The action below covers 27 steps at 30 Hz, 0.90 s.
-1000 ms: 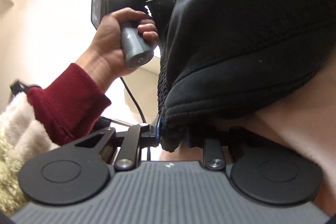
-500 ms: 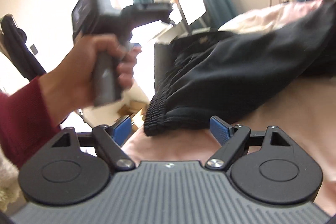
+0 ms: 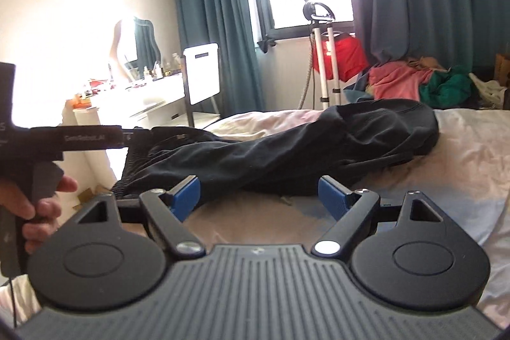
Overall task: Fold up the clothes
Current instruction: 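Lay the pants flat on the bed and open both grippers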
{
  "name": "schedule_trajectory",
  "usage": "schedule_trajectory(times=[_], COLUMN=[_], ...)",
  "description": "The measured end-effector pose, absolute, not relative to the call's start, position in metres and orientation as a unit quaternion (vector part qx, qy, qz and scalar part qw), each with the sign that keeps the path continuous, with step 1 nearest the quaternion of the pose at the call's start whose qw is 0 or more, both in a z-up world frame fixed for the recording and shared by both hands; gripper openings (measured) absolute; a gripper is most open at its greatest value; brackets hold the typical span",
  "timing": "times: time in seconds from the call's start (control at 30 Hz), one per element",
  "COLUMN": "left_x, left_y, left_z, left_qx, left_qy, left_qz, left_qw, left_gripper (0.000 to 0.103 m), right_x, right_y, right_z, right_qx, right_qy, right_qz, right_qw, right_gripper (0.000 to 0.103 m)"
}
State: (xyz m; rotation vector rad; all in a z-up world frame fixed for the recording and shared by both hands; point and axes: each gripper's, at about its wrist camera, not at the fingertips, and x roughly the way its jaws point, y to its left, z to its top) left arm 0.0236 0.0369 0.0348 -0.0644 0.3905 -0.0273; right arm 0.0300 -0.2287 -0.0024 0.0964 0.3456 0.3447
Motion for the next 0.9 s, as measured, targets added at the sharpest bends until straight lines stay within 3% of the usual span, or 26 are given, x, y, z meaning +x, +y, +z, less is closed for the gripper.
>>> schedule_trajectory(times=[0.17, 0.37, 0.9], left_x=[0.000, -0.007, 0.019], left_y=[0.004, 0.002, 0.029], left_z=[-0.003, -0.051, -0.079], left_qx=[-0.004, 0.003, -0.044], left_qy=[0.162, 0.183, 0.233], left_qz=[-0.031, -0.038, 0.011], left_qw=[0.986, 0.982, 0.971], left_gripper=[0.100, 0.100, 0.100], right_x=[0.021, 0.017, 0.023], right_y=[-0.252, -0.263, -0.280], right_z=[-0.021, -0.021, -0.021], right_qx=[0.047, 0.050, 0.074], right_qy=[0.162, 0.156, 0.175], right_qz=[0.147, 0.134, 0.101], right_qw=[0.975, 0.977, 0.976], right_gripper=[0.084, 0.084, 0.084])
